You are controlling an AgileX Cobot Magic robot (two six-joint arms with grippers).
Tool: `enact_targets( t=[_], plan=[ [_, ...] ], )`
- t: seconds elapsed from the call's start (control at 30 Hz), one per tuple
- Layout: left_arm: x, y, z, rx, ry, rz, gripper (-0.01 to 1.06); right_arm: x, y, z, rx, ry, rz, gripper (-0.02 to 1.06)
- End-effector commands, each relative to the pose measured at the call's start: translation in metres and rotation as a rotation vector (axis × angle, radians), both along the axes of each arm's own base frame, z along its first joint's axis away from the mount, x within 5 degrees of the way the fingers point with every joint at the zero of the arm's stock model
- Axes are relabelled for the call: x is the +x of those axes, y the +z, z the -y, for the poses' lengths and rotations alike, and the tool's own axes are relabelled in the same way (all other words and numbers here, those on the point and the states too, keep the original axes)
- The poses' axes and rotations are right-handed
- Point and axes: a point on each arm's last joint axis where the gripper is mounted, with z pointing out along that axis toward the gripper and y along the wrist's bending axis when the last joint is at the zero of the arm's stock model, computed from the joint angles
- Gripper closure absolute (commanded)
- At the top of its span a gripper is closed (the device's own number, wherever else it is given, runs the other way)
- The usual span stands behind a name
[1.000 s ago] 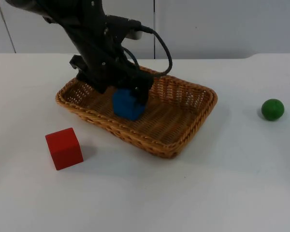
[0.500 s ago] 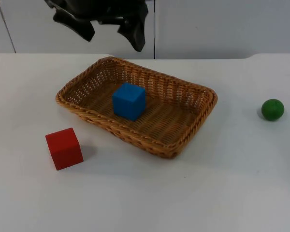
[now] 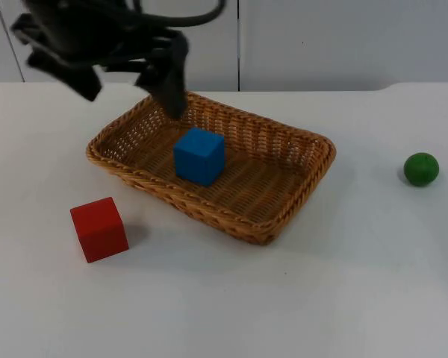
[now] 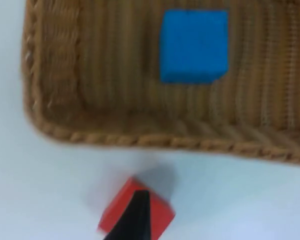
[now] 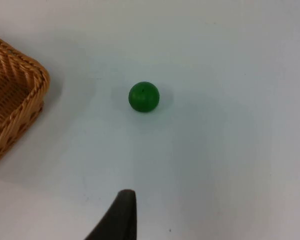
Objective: Place all geometric objects except the red cube into the basket.
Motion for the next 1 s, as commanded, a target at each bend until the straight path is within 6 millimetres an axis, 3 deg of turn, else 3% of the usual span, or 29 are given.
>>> enact_targets(
  t=[0.0,0.1,0.13,0.27,0.47,0.73,0.87,0.97],
  plan=[
    [-0.009,0.005,-0.01,-0.012,0.037,0.019,0.1,0.001,0.001,0.001,-0.008,0.001,0.007,-0.01],
    [-0.024,0.008,-0.036,-0.02,0.108,0.018,0.1,0.001,0.001,0.001,-0.008,0.001,0.007,-0.01],
    [-0.024,0.008,-0.036,-0.02,0.108,0.018,0.1,0.001,0.001,0.001,-0.008,0.001,0.007,-0.01],
    [-0.047,0.01,-0.075,-0.035,0.242,0.006,0.1,0.001,0.001,0.001,-0.008,0.001,0.007,-0.01],
    [-0.077,0.005,-0.11,-0.041,0.37,0.027,0.1,0.0,0.001,0.001,-0.003,0.001,0.005,-0.01],
    [-0.1,0.017,-0.121,-0.024,0.379,0.089,0.1,0.0,0.001,0.001,-0.003,0.001,0.005,-0.01],
    [-0.104,0.022,-0.122,-0.029,0.4,0.1,0.0,0.0,0.001,0.0,0.003,0.001,0.002,-0.01],
    [-0.104,0.021,-0.122,-0.032,0.423,0.093,0.0,0.0,0.001,0.0,0.002,0.001,-0.002,-0.01]
  ],
)
